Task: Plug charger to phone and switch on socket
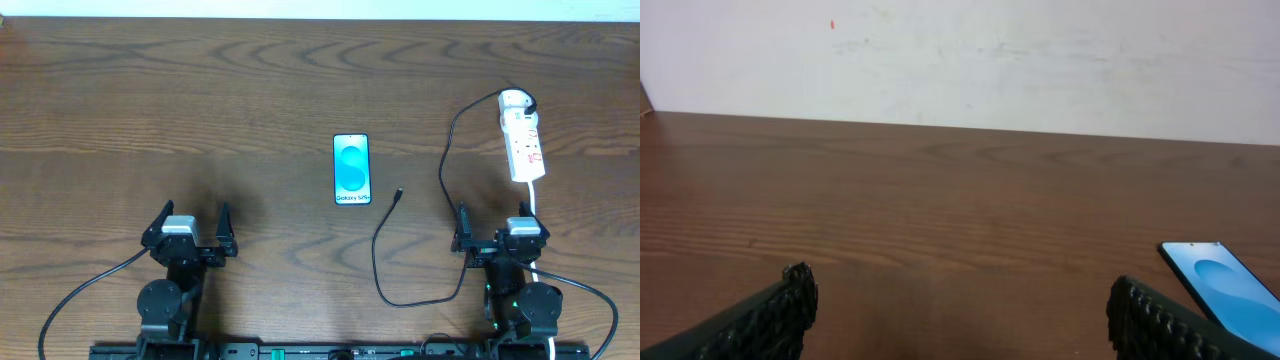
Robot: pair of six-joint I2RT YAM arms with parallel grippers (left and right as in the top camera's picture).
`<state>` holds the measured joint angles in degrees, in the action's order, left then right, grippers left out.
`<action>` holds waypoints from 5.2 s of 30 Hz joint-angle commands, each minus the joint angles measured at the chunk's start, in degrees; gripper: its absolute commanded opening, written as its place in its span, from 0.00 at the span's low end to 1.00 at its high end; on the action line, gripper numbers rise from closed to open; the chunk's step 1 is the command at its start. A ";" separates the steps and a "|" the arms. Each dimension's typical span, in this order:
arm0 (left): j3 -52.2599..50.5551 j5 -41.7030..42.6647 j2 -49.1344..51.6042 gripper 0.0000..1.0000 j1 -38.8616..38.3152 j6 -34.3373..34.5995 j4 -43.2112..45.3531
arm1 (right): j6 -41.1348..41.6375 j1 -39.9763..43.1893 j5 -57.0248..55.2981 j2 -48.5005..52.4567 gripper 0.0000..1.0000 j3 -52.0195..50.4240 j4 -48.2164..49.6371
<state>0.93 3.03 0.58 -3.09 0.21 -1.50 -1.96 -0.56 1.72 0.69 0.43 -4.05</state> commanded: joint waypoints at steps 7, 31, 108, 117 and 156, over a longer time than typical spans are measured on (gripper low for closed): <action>-0.70 -1.11 -0.24 0.94 0.28 0.68 -2.54 | -0.26 -0.24 -0.07 -0.13 0.99 -0.11 -0.24; -0.70 -1.11 -0.24 0.94 0.28 0.68 -2.54 | -0.26 -0.24 -0.07 -0.13 0.99 -0.11 -0.22; 69.22 33.48 60.81 0.94 0.24 10.27 -44.72 | -0.26 -0.24 -0.07 -0.13 0.99 -0.11 -0.22; 71.95 32.54 69.18 0.94 -2.25 16.00 -48.19 | -0.26 -0.24 -0.07 -0.13 0.99 -0.11 -0.22; 121.90 3.98 116.34 0.94 -26.05 26.03 -71.82 | -0.26 -0.24 -0.07 -0.13 0.99 -0.11 -0.22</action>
<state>122.23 7.92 116.81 -28.56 25.32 -73.80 -1.96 -0.56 1.72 0.73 0.40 -4.03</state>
